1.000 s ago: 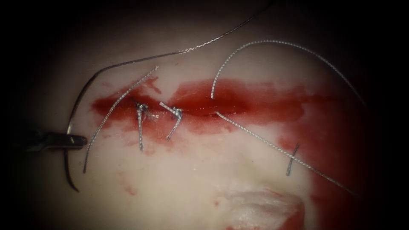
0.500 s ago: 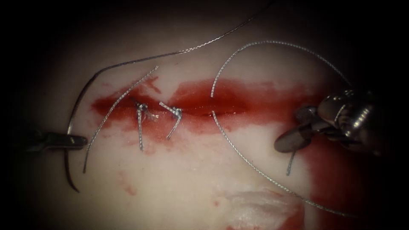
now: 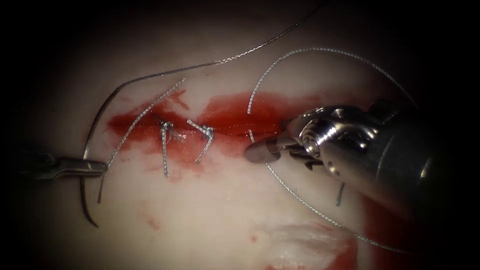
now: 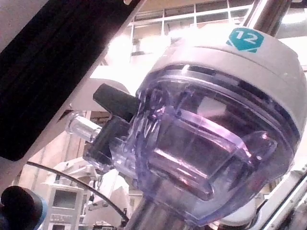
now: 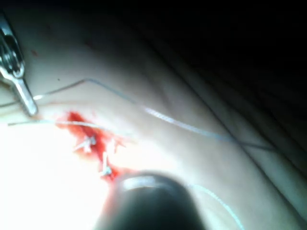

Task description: Wound Closure

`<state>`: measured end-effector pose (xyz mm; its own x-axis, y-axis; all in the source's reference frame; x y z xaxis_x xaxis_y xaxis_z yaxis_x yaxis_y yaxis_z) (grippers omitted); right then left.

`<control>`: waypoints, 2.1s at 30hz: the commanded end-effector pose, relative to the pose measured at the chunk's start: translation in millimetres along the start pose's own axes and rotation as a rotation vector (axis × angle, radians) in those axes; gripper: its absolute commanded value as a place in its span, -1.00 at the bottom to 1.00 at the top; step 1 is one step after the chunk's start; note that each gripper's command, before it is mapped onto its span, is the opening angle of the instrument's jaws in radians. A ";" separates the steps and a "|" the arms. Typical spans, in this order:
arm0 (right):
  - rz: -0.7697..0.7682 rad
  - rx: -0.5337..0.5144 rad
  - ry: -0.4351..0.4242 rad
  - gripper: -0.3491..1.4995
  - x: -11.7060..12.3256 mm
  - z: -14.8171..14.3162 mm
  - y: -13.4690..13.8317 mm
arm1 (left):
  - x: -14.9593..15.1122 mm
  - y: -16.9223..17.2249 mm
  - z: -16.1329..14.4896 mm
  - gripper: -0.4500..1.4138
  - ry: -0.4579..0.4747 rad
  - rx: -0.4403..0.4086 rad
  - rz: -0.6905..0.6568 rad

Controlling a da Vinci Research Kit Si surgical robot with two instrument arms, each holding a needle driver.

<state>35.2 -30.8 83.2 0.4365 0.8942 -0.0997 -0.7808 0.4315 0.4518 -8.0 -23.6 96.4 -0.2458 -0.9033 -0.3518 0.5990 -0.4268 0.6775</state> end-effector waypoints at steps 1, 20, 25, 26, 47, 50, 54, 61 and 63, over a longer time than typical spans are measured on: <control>0.002 0.006 -0.005 0.43 1.2 0.9 -0.6 | -0.8 -1.0 0.2 -1.00 -0.005 0.005 0.003; -0.058 0.167 -0.329 -1.00 -4.3 -2.9 2.8 | -0.8 -1.0 0.2 -1.00 -0.001 0.005 0.004; -0.127 0.210 -0.559 -1.00 -8.6 -6.0 5.8 | -0.8 -1.1 0.1 -1.00 0.000 0.005 0.003; -0.127 0.202 -0.583 -1.00 -9.4 -6.6 6.4 | -0.8 -1.1 0.1 -1.00 0.001 0.005 0.003; -0.174 0.031 -0.932 -1.00 -16.6 -13.4 15.7 | -0.9 -1.1 -0.1 -1.00 0.004 0.006 0.003; -0.204 0.033 -0.923 -1.00 -16.8 -13.7 16.1 | -0.9 -1.1 -0.1 -1.00 0.003 0.005 0.003; -0.201 0.067 -0.748 0.40 -14.5 -14.1 15.1 | -0.9 -1.1 -0.1 -1.00 0.003 0.005 0.003; -0.249 0.127 -0.287 0.31 -7.0 -14.0 9.6 | -0.9 -1.1 0.0 -1.00 0.002 0.005 0.002; -0.261 0.117 -0.257 -0.18 -5.1 -13.2 7.7 | -0.8 -1.1 0.0 -1.00 0.002 0.005 0.002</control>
<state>19.6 -31.6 75.5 0.7225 0.6914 0.0001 -0.5847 0.6108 0.5339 -7.8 -23.5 96.2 -0.2415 -0.9026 -0.3563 0.5984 -0.4275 0.6776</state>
